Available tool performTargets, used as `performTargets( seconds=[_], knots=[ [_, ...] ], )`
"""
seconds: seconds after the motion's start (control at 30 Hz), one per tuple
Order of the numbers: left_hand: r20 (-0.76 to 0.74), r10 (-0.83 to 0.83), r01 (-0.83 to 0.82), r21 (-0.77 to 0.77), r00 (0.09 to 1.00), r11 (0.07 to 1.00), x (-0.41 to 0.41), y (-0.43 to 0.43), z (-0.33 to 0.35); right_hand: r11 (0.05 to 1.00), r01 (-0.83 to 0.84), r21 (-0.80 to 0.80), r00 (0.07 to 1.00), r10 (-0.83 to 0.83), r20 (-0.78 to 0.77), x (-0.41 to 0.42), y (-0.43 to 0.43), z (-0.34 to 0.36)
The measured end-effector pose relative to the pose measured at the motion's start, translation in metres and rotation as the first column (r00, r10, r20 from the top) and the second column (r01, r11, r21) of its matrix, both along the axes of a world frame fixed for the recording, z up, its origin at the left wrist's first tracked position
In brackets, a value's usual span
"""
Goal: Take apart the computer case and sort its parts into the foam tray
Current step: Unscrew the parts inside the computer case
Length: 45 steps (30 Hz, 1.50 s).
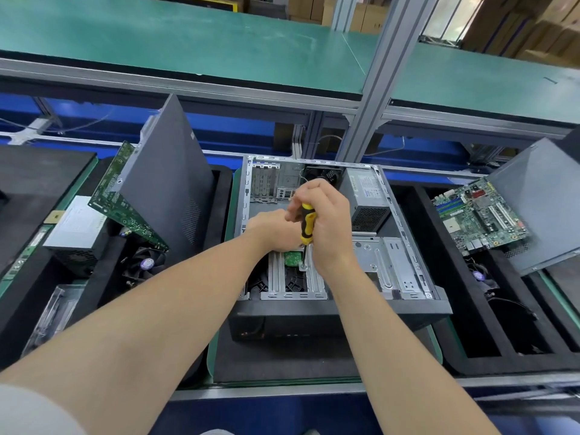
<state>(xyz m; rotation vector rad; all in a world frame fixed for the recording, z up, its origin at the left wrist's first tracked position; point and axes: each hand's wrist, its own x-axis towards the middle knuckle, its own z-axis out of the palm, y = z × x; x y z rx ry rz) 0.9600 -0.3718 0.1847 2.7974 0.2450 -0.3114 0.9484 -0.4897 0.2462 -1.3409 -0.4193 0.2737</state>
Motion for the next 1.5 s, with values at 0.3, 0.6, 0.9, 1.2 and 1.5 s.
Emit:
performTargets(
  seconds=[0.3, 0.6, 0.9, 1.2, 1.5],
  knots=[
    [-0.064, 0.047, -0.046, 0.027, 0.997, 0.999, 0.002, -0.002, 0.004, 0.901, 0.430, 0.057, 0.888, -0.410, -0.210, -0.018, 0.007, -0.007],
    [-0.041, 0.020, -0.018, 0.051, 0.999, 0.999, 0.004, 0.000, 0.001, 0.960, 0.255, 0.117, 0.945, -0.221, -0.241, 0.000, 0.005, -0.008],
    [-0.023, 0.002, -0.002, 0.003, 1.000, 1.000, 0.001, 0.000, 0.003, 0.963, -0.140, 0.229, 0.943, 0.200, -0.264, 0.020, 0.004, -0.008],
    [-0.015, 0.007, -0.008, -0.004, 1.000, 1.000, -0.001, -0.001, 0.004, 0.937, -0.267, 0.225, 0.913, 0.321, -0.253, 0.028, 0.007, 0.000],
    [-0.060, -0.032, 0.027, -0.086, 0.998, 0.996, -0.001, -0.004, 0.016, 0.955, -0.216, 0.205, 0.928, 0.266, -0.261, 0.028, 0.003, 0.002]
  ],
)
